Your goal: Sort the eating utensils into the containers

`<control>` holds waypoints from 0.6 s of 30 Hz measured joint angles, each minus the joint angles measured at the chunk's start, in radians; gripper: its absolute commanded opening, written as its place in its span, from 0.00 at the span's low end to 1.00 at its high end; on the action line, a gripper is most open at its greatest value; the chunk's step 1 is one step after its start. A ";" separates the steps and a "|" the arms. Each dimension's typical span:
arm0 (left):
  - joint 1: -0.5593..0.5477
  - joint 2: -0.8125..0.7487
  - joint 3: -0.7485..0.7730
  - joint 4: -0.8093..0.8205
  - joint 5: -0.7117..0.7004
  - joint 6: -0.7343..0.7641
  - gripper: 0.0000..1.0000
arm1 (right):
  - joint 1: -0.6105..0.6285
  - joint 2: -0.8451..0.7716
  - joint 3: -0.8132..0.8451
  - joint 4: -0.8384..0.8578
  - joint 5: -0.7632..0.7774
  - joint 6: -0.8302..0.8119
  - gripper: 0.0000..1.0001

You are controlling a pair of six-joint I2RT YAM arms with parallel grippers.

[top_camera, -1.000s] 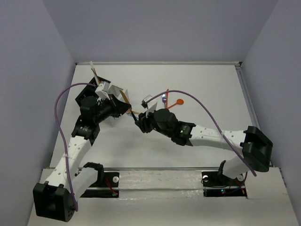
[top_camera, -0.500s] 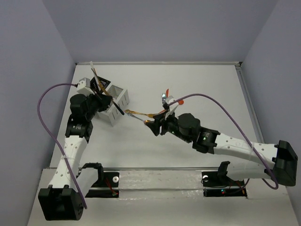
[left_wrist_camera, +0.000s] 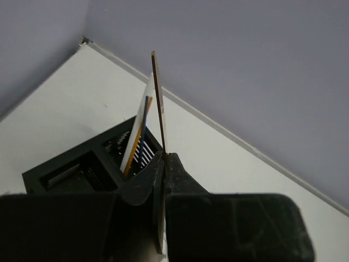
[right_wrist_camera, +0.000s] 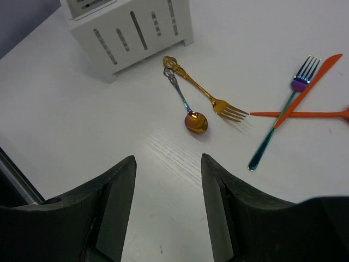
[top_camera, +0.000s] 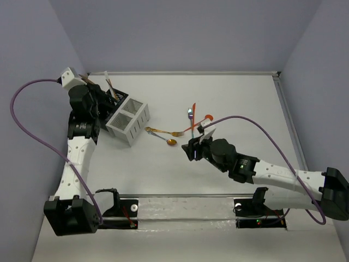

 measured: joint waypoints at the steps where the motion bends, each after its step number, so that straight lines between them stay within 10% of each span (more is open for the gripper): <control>1: 0.000 0.013 0.013 0.000 -0.023 0.009 0.06 | 0.000 0.000 -0.002 0.001 0.014 0.004 0.57; 18: 0.072 0.249 0.043 0.097 -0.254 0.167 0.06 | -0.013 0.029 -0.004 0.003 0.076 0.041 0.57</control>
